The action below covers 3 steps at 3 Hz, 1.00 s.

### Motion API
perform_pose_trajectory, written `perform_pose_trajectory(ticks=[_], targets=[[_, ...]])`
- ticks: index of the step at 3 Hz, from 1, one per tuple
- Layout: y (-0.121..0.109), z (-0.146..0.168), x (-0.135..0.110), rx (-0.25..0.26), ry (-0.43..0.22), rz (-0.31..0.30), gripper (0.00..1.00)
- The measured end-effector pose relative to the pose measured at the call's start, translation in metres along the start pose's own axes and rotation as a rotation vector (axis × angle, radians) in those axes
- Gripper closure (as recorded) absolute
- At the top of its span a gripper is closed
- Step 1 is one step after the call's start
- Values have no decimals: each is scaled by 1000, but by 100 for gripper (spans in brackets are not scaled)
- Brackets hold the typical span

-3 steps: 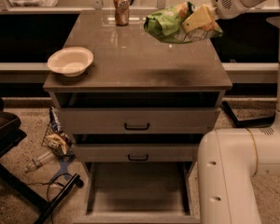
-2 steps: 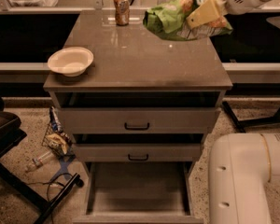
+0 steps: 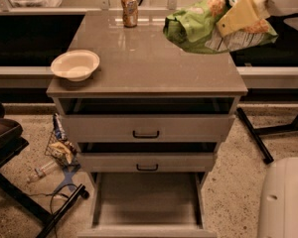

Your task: Place green rice chip bag into bottom drawer

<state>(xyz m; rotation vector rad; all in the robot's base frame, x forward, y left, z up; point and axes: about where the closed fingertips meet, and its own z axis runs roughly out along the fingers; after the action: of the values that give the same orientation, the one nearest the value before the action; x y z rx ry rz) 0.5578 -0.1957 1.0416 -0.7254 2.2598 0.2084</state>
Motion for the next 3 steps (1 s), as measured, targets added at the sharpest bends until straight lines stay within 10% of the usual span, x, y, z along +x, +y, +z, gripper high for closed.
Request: perform_pose_trajectory(ticks=[3], targets=[[-48, -22, 58, 295, 382, -29, 100]])
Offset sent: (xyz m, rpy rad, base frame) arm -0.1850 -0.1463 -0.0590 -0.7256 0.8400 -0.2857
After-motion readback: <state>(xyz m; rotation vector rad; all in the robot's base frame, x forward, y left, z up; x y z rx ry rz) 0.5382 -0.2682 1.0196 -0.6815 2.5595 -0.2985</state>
